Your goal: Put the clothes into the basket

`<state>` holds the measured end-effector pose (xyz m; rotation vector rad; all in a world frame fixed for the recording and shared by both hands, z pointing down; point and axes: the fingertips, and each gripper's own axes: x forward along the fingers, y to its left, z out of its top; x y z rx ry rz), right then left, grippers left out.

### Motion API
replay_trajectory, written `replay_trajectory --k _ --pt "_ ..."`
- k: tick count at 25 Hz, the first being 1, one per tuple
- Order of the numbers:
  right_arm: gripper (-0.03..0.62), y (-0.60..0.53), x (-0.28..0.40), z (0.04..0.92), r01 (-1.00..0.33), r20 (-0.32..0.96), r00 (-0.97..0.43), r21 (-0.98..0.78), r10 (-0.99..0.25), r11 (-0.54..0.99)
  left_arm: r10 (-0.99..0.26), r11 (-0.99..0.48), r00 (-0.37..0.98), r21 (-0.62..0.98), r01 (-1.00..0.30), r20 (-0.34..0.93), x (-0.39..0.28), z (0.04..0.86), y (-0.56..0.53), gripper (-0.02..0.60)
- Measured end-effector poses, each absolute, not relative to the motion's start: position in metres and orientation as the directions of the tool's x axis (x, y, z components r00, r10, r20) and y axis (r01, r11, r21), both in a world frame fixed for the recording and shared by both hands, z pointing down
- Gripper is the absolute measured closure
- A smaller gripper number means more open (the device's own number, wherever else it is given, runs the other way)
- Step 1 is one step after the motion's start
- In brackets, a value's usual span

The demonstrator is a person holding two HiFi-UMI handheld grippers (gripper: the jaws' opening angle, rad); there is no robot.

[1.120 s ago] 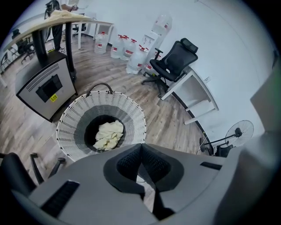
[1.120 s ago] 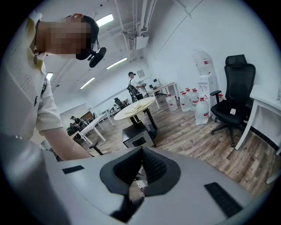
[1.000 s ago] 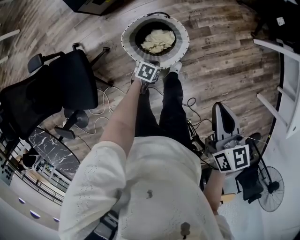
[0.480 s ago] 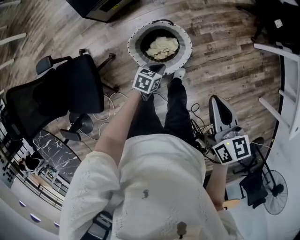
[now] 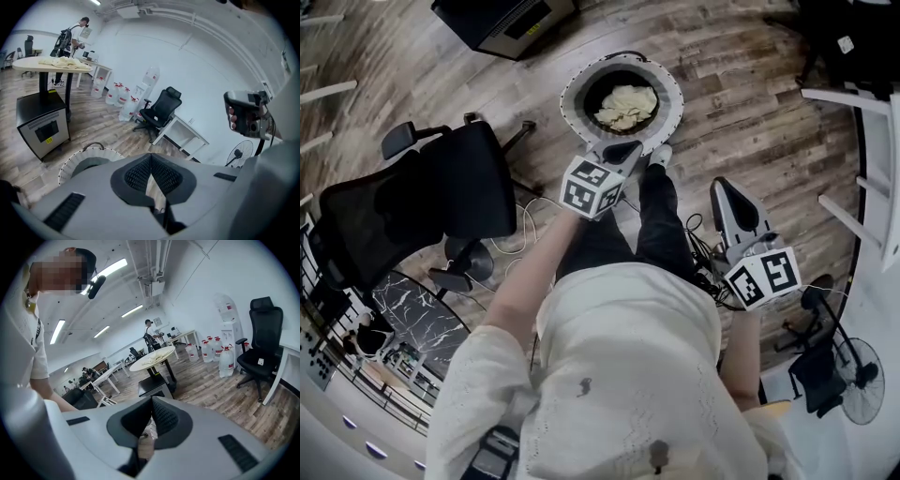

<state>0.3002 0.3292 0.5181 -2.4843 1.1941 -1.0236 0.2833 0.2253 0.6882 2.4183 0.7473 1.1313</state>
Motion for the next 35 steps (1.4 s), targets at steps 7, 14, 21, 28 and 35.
replay_trajectory --k 7,14,21,28,35 --pt "0.585 0.317 0.295 0.496 -0.63 0.483 0.44 -0.435 -0.757 -0.643 0.62 -0.767 0.622 0.537 0.351 0.478 0.272 0.606 0.224 0.561" --pt "0.585 0.3 0.298 0.472 -0.661 0.449 0.448 -0.417 -0.773 -0.624 0.598 -0.766 0.715 0.523 0.374 0.363 0.276 0.529 0.208 0.561" --pt "0.585 0.294 0.298 0.431 -0.686 0.387 0.472 -0.403 -0.792 -0.606 0.566 -0.777 0.78 0.491 0.395 0.268 0.279 0.461 0.193 0.561" --pt "0.586 0.299 0.299 0.382 -0.719 0.326 0.508 -0.35 -0.797 -0.601 0.553 -0.793 0.81 0.424 0.439 0.195 0.284 0.404 0.197 0.561" --pt "0.586 0.31 0.296 0.341 -0.73 0.269 0.544 -0.316 -0.795 -0.606 0.547 -0.808 0.823 0.354 0.471 0.153 0.277 0.351 0.206 0.561"
